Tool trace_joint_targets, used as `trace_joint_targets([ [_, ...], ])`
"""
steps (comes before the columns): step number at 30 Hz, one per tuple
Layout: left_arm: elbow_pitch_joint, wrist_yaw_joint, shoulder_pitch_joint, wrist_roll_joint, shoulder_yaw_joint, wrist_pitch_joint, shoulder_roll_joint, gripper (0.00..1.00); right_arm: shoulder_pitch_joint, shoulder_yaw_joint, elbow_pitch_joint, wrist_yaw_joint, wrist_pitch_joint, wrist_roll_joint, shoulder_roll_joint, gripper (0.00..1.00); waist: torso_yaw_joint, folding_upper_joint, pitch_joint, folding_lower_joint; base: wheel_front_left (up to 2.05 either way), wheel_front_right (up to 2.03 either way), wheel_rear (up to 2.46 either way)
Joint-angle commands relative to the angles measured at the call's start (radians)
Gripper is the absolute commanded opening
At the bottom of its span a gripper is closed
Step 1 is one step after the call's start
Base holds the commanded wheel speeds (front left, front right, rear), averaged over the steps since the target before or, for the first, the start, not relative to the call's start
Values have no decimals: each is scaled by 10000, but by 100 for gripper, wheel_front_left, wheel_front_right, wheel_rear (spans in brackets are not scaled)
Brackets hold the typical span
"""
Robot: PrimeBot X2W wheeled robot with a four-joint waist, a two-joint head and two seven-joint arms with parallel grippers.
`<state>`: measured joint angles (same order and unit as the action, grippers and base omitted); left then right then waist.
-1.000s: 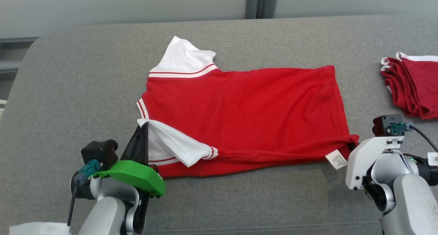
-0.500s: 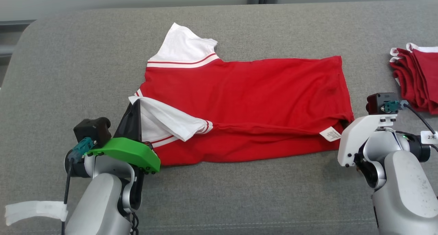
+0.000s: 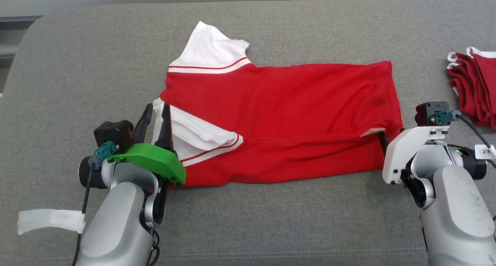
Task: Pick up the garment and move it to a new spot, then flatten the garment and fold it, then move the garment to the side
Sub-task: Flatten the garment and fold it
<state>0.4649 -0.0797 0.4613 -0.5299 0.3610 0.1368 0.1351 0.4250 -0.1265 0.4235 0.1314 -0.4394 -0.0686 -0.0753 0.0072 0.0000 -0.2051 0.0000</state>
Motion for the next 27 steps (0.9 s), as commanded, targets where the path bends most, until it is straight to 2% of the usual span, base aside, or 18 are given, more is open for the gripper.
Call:
trace_joint_targets([
  [1, 91, -51, 165, 48, -38, 126, -17, 100, 136, -18, 14, -17, 147, -107, 25, 100, -10, 0, 22, 0, 0, 0, 0],
  [10, 267, -332, -679, -4, -86, 135, 282, 100, -566, -180, -434, -17, 154, -134, -97, 100, 39, 0, 406, 0, 0, 0, 0],
  [19, 21, -798, -1776, 444, 561, -1056, 785, 100, -1522, -560, -1089, -17, -606, 105, -167, 100, 53, 0, 689, 0, 0, 0, 0],
  [27, -168, -1092, -2086, 677, 1006, -2032, 987, 100, -1560, -630, -1056, -17, -604, 341, -9, 100, 74, 0, 604, 0, 0, 0, 0],
])
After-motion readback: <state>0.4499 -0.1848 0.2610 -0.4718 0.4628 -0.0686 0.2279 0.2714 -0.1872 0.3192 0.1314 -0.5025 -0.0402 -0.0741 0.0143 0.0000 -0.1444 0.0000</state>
